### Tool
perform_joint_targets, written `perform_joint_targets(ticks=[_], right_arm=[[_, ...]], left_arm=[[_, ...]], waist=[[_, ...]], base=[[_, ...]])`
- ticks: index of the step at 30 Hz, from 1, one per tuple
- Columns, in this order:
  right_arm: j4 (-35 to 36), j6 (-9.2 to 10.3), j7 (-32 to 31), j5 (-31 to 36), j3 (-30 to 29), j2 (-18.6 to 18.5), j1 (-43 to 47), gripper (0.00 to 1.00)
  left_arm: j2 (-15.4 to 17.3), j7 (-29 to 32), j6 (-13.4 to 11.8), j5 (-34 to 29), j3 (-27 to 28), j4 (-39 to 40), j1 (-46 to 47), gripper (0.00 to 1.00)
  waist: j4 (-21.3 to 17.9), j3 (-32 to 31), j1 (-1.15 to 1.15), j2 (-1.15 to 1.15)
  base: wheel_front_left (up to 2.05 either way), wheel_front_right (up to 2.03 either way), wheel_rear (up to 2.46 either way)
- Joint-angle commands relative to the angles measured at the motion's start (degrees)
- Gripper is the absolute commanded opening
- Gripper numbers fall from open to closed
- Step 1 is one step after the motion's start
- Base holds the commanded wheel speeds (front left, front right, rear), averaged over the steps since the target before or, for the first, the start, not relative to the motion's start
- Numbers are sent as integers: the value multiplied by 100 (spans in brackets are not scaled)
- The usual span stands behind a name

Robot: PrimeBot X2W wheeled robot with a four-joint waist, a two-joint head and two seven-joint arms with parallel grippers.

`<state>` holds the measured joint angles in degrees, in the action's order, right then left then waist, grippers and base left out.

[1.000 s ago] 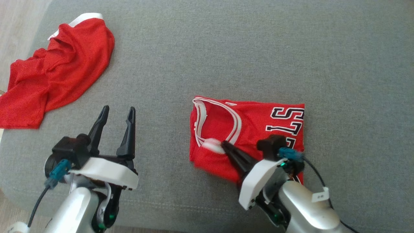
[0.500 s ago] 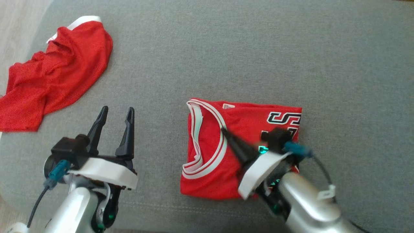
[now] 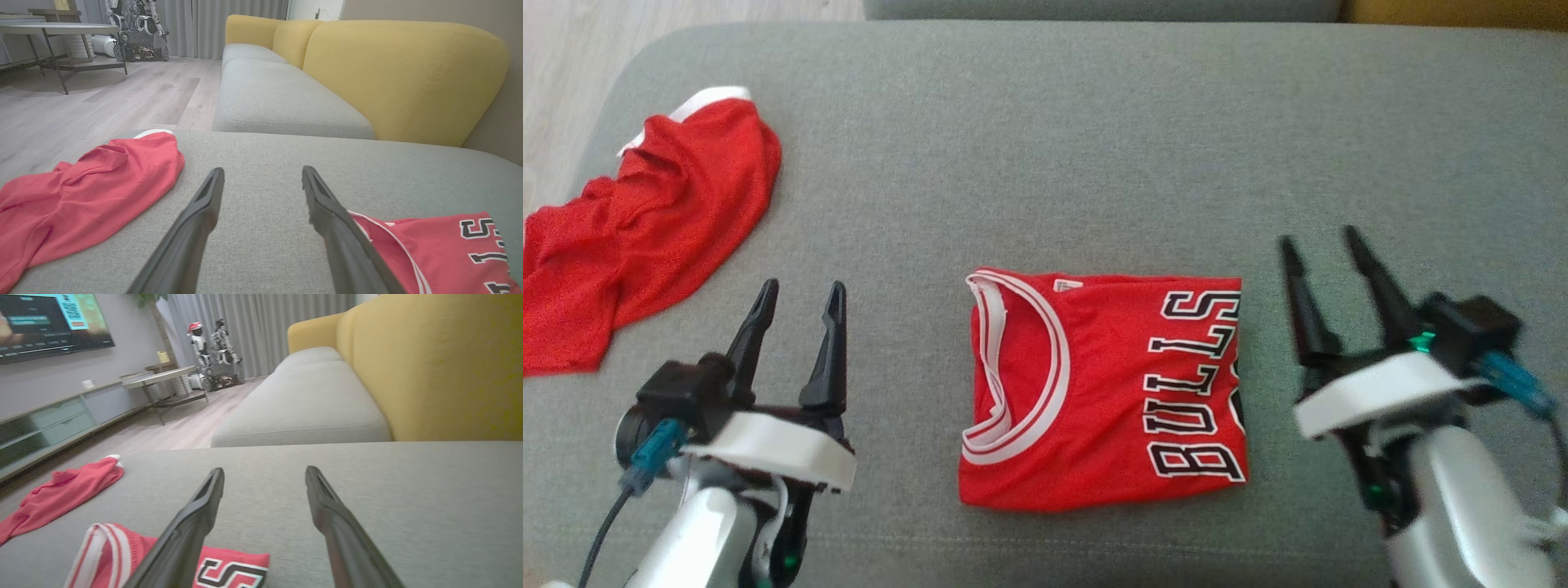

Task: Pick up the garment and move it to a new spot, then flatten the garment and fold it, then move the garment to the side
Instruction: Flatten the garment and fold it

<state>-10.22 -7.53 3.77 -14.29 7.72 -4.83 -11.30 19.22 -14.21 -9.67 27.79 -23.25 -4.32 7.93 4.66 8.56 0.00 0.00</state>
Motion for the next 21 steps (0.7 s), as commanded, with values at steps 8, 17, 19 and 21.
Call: perform_joint_targets(ticks=[8,17,19,21], right_arm=[[1318,4,-542,347,-686,14,734,100],[1811,4,-870,382,-859,119,1426,100],[1840,4,-905,364,-865,131,1515,100],[1854,4,-919,359,-868,136,1551,100]], left_arm=[[318,12,-140,-66,281,341,-199,100],[419,194,-256,-29,226,460,-572,100],[447,231,-269,-18,215,495,-643,100],[461,252,-279,-16,209,514,-672,100]], waist=[[-137,-373,0,0],[-133,-820,0,0],[-122,-884,0,0],[-116,-903,0,0]], base=[[0,0,0],[0,0,0],[0,0,0],[0,0,0]])
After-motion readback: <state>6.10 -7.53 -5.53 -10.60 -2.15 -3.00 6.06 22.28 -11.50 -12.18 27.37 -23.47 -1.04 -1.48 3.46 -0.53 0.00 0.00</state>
